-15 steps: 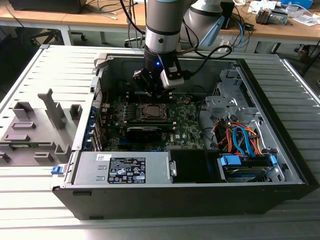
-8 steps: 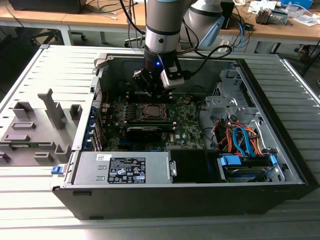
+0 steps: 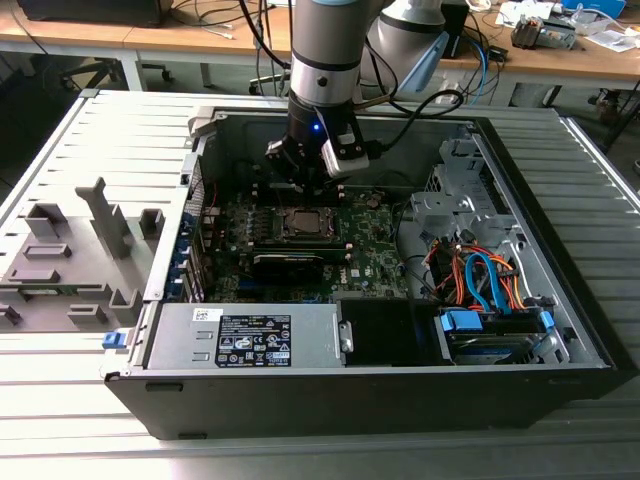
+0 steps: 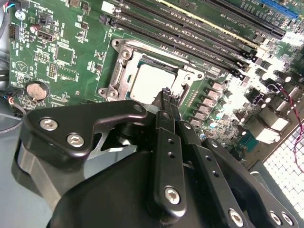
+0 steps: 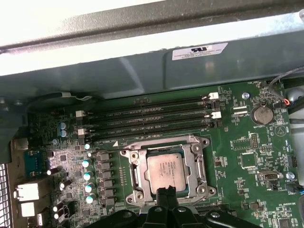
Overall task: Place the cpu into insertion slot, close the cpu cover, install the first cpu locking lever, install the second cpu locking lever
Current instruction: 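Install the first cpu locking lever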
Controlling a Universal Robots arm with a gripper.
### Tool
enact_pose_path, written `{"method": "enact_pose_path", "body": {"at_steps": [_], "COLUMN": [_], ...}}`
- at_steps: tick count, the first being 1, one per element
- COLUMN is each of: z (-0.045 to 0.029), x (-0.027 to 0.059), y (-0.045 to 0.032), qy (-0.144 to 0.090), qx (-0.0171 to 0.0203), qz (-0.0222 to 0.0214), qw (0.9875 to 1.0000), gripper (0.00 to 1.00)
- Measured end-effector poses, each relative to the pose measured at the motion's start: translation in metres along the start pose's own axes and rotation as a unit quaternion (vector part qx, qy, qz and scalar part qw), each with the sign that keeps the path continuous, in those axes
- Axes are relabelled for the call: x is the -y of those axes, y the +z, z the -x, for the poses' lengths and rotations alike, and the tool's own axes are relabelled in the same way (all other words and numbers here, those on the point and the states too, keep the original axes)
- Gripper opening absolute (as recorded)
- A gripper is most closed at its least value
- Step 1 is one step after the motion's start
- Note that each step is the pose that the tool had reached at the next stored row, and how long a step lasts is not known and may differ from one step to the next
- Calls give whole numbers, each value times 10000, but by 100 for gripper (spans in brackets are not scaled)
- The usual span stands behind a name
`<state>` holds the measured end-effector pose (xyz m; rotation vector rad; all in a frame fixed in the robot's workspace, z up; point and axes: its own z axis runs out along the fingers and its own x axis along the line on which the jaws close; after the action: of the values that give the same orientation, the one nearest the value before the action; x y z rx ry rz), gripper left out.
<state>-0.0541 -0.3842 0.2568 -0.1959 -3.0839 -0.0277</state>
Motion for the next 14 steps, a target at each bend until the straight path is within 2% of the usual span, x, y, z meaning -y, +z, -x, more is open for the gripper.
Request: {"method": "enact_pose_path", "body": {"at_steps": [2,3,9,14], "z": [-1,-1,0,0], "x": [0,0,0,0], "y": [-1,0,0,0], "qy": [-4,-15,-350,-543], "qx": [-10,-11,-19,-24], "qz": [79,83,67,56], "qw": [10000,10000,9994,9985], "gripper": [11,11,11,11]}}
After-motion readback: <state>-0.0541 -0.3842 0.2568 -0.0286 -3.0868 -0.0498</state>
